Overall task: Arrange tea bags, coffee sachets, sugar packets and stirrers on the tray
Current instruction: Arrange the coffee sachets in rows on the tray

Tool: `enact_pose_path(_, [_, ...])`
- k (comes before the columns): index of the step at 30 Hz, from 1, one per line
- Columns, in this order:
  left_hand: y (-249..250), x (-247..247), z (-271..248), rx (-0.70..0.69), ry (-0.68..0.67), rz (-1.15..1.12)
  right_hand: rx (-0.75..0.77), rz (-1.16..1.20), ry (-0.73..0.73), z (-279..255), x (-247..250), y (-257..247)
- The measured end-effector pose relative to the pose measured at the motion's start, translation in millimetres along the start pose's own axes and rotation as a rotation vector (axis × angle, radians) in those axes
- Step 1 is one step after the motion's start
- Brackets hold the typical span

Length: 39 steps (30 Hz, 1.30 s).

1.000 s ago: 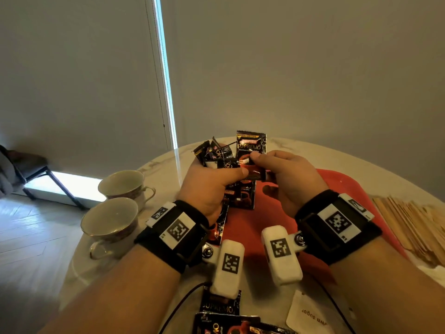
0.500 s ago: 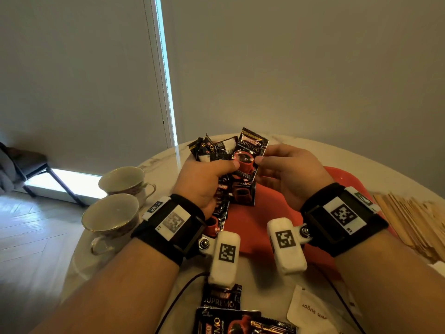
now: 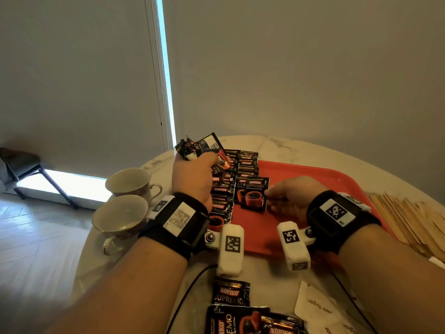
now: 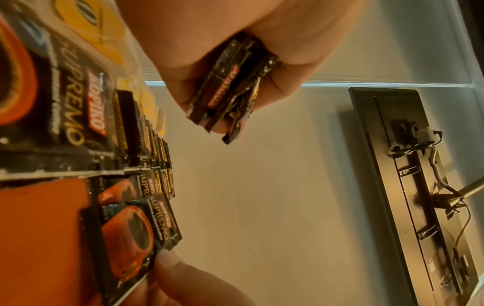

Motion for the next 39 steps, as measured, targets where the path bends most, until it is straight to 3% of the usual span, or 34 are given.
enact_pose_path(8, [1.8,-2.9,-1.7,-0.012,-0.028,-0.016,-0.006,-0.185,-0.009,-7.3,-14.7,-8.0])
enact_pose_path(16, [-4.8,-3.9,0.4,0.021,-0.040,0.036,-0.024,-0.183,-0.010,-7.7,-18.6,-8.0])
enact_pose_path(21, [-10.9,-8.1,-2.7,0.059,-0.074,0.072,-0.019,-0.100,-0.044,-7.7,-18.4,-6.0])
enact_pose_path(24, [-18.5,-12.2,-3.3,0.125,-0.121,0.043,0.079,0.032,-0.048,-10.2,-15.0,-15.9])
enact_pose_path(27, [-22.3,-18.9,-6.2,0.147,-0.185,0.059,0.198,0.145,-0.192,-20.8,-24.3,-32.7])
enact_pose_path(30, [-25.1,-25.6,-9.8,0.148,-0.254,0.100,0.264,0.090,-0.344,-36.3,-42.1,-41.8])
enact_pose_path(34, [-24.4,-30.7,-10.8,0.140,-0.307,0.085,0.310,0.109,-0.343,-40.0,-47.4,-46.3])
enact_pose_path(39, [-23.2,-32.3,-9.8,0.122,-0.329,0.027,0.270,0.299,-0.303,-28.1,-42.6,-44.1])
Point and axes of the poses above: each hand's wrist, its own z-axis towards the middle knuckle, its own x-axis out of the back of the hand, y = z × x, the point moved 9 cm from there along z, towards the middle knuckle, and after that the axes turned 3 degrees about z, right-handed, at the moved point
